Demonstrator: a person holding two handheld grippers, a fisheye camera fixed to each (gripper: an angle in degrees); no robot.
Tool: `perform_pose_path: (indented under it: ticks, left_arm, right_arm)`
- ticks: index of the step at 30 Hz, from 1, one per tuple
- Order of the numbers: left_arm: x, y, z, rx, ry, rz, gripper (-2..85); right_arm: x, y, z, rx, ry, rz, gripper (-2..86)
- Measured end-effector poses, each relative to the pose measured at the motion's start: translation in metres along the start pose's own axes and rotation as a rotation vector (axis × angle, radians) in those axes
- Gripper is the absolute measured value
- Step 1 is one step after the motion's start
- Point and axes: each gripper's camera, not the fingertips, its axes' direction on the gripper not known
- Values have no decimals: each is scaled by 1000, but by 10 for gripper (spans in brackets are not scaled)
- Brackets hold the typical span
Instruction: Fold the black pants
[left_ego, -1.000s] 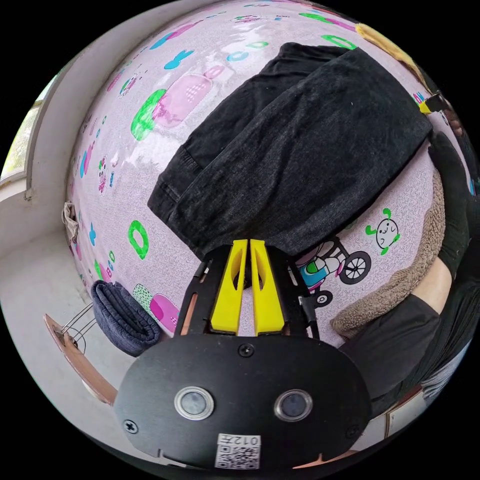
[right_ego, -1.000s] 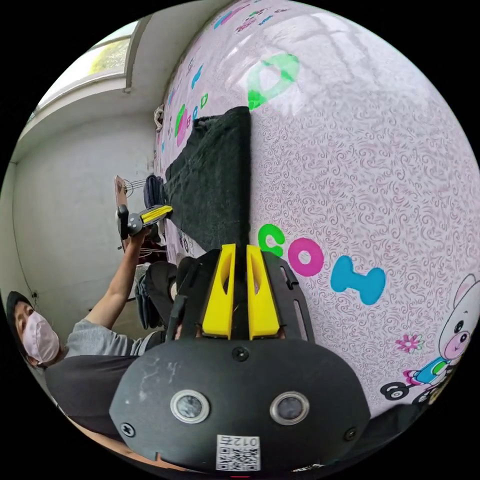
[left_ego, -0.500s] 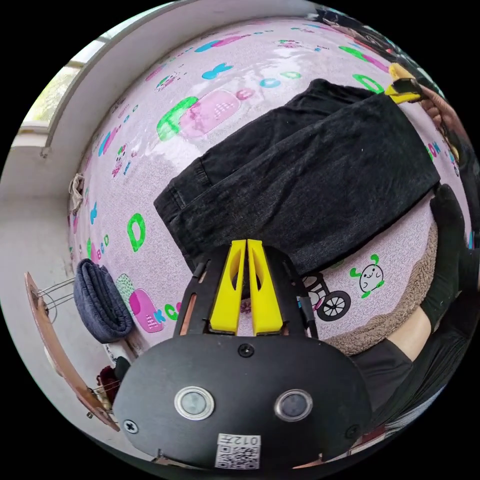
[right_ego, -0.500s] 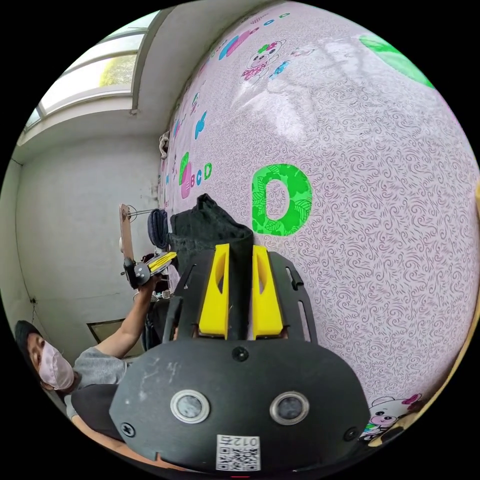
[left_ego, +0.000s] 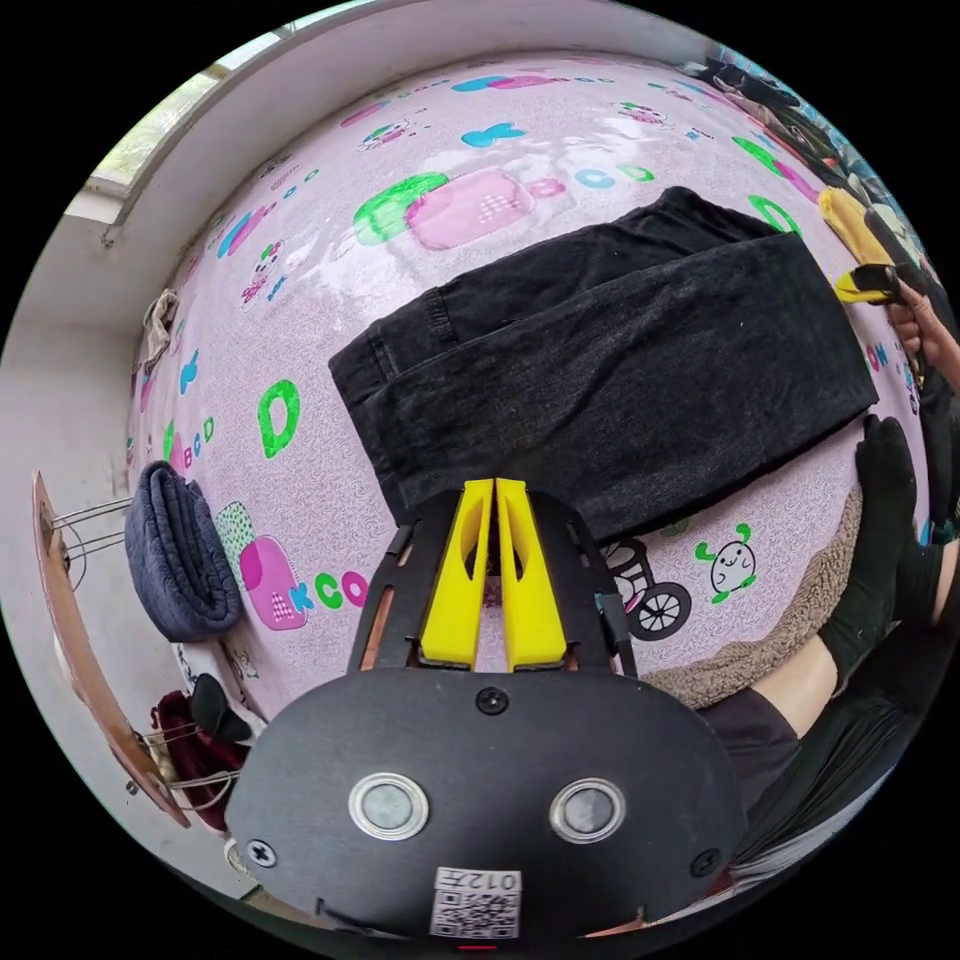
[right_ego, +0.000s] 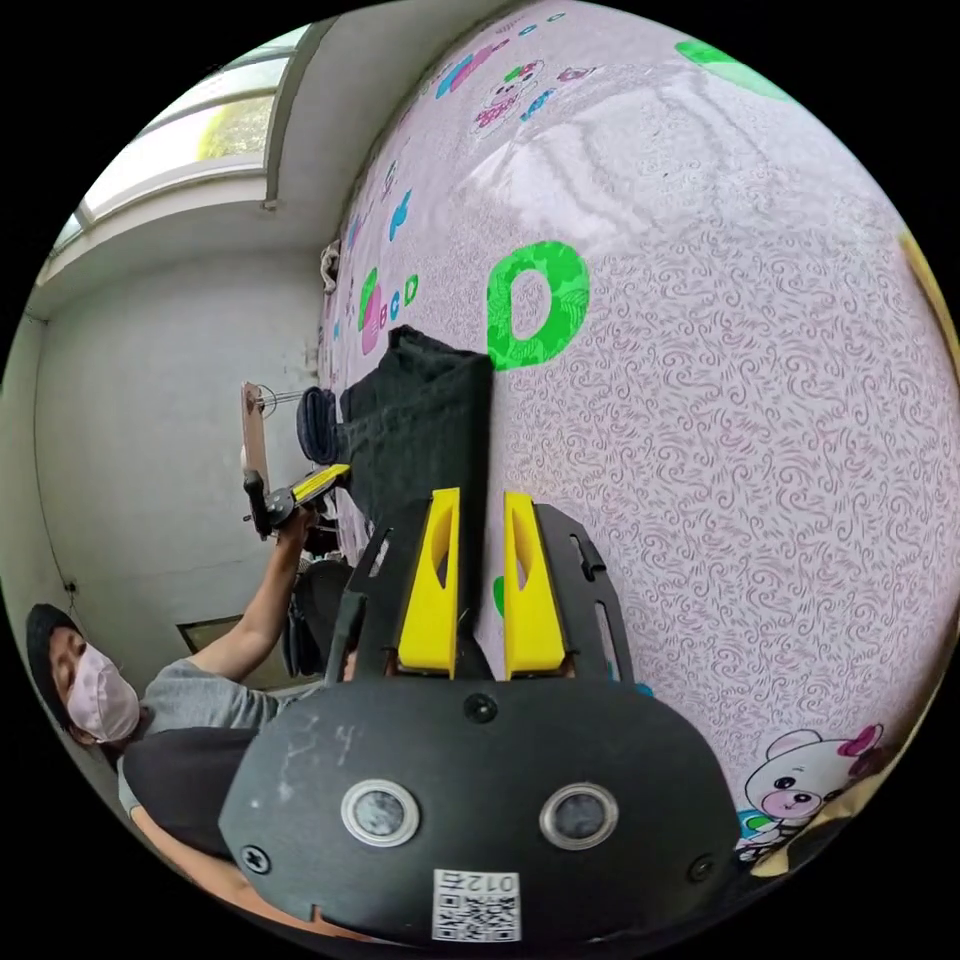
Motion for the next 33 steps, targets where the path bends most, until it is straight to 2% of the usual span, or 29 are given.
perform_pose_path:
  ticks: [2,5,11,16,23,25,28,33]
  left_arm:
    - [1,12,-4,6,-8,-57,3]
    - [1,30,-1,21,80,-132,3]
    - [-5,30,25,22,172,-188,0]
    - [2,12,31,26,73,-137,1]
    - [17,24,32,53,35,-225,10]
    - [38,38,22,105,-2,-183,14]
    - [102,58,-3,234,-8,-4,30]
    - [248,84,-61,455,-74,309,78]
  right_arm:
    - [1,14,19,-28,-43,1,78]
    - [1,21,47,-75,-87,-7,61]
    - [4,20,63,-31,-35,4,17]
    - [14,11,70,76,-113,54,22]
    - [30,14,92,-51,-169,56,61]
    - [35,13,94,-61,-185,55,59]
    - [41,6,95,-70,-187,78,28]
    - [39,-6,81,-53,-237,161,10]
